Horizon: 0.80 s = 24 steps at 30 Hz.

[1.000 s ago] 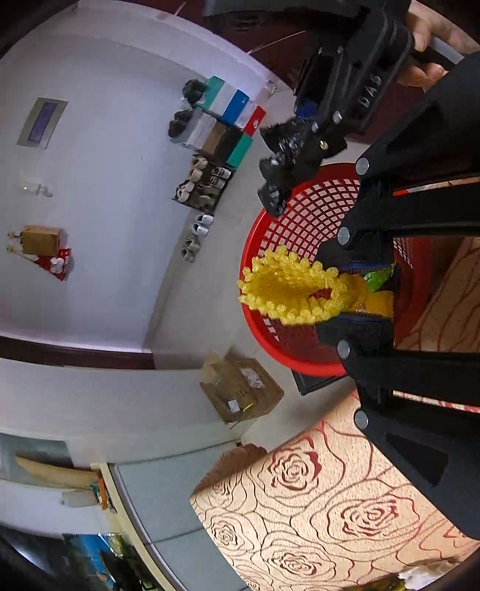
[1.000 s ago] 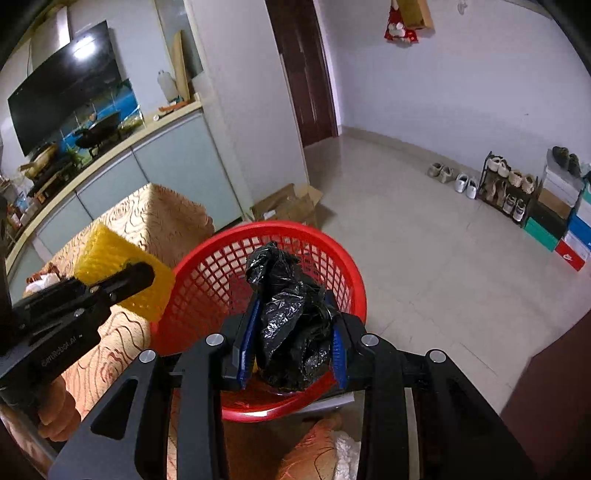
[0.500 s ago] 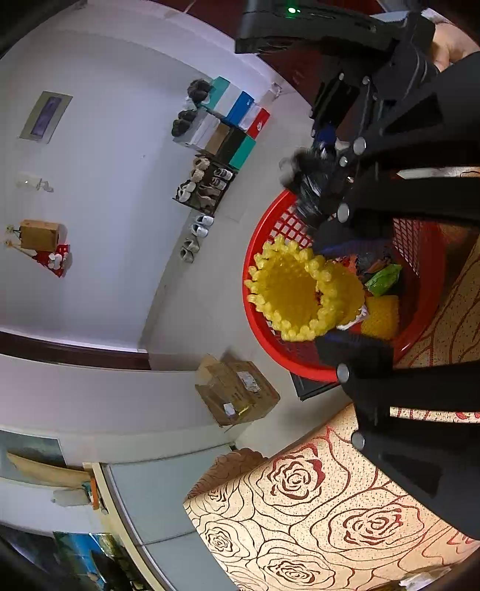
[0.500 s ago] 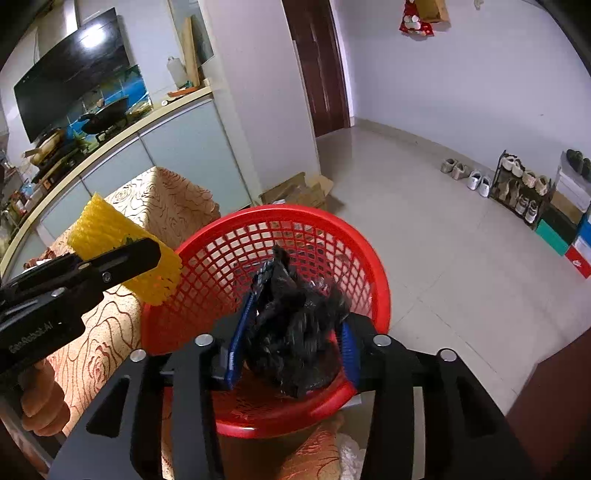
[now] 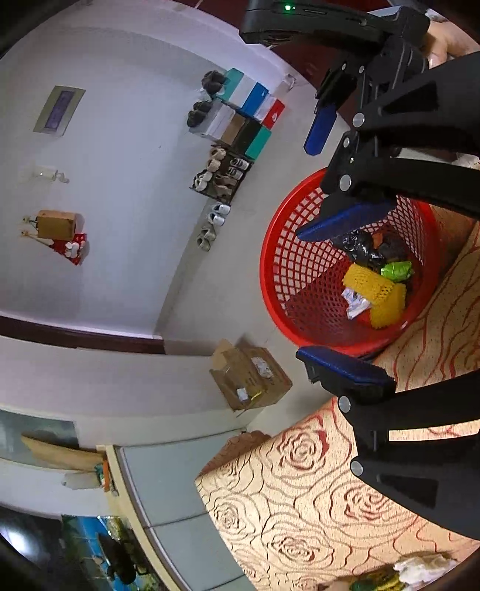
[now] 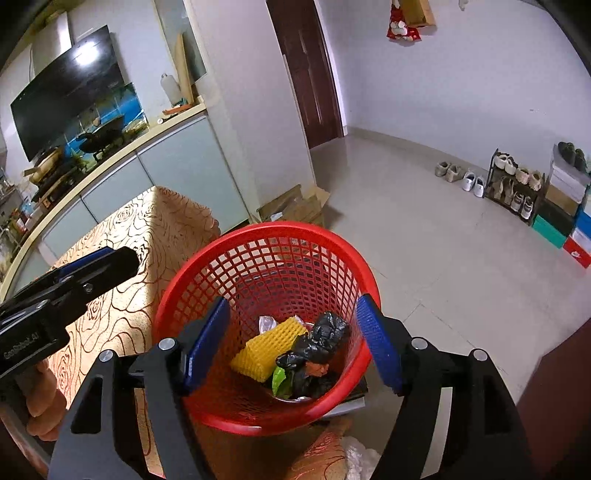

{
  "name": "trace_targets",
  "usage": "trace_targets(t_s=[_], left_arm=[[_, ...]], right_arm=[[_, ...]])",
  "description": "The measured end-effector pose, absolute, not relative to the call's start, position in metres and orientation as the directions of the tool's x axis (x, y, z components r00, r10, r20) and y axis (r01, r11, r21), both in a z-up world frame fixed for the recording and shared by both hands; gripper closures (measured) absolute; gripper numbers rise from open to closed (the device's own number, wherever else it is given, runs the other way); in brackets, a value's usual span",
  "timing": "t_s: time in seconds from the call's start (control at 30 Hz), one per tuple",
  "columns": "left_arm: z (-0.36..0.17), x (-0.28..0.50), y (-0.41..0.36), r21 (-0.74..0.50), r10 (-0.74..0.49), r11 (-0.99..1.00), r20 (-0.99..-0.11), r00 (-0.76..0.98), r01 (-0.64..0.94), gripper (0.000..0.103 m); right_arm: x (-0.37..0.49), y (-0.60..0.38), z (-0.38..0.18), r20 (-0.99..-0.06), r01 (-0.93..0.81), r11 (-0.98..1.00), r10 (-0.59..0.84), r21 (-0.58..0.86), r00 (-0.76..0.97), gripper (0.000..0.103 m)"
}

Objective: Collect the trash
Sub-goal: 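Move both tools back over the table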

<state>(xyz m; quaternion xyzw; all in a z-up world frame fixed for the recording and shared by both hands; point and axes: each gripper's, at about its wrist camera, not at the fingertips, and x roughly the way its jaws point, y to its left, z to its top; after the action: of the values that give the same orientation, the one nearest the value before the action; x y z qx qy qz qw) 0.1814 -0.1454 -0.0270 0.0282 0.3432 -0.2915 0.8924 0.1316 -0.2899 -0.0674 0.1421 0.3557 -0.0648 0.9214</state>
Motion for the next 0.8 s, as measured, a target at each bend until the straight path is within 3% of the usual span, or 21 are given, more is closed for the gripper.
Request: trace_targets(t_s=[0.27, 0.8], left_arm=[[-0.013, 0.171, -0.125, -0.124, -0.466, 0.857, -0.600, 0.650, 0.500, 0.043], [0.012, 0.129, -0.073, -0.064, -0.350, 0.925, -0.526, 0.775, 0.374, 0.029]], right_arm=[[0.127, -0.282, -0.058, -0.654, 0.224, 0.955, -0.045, 0.192, 0.755, 0.034], [0.104, -0.255, -0.027, -0.563, 0.199, 0.962, -0.061, 0.187, 0.824, 0.030]])
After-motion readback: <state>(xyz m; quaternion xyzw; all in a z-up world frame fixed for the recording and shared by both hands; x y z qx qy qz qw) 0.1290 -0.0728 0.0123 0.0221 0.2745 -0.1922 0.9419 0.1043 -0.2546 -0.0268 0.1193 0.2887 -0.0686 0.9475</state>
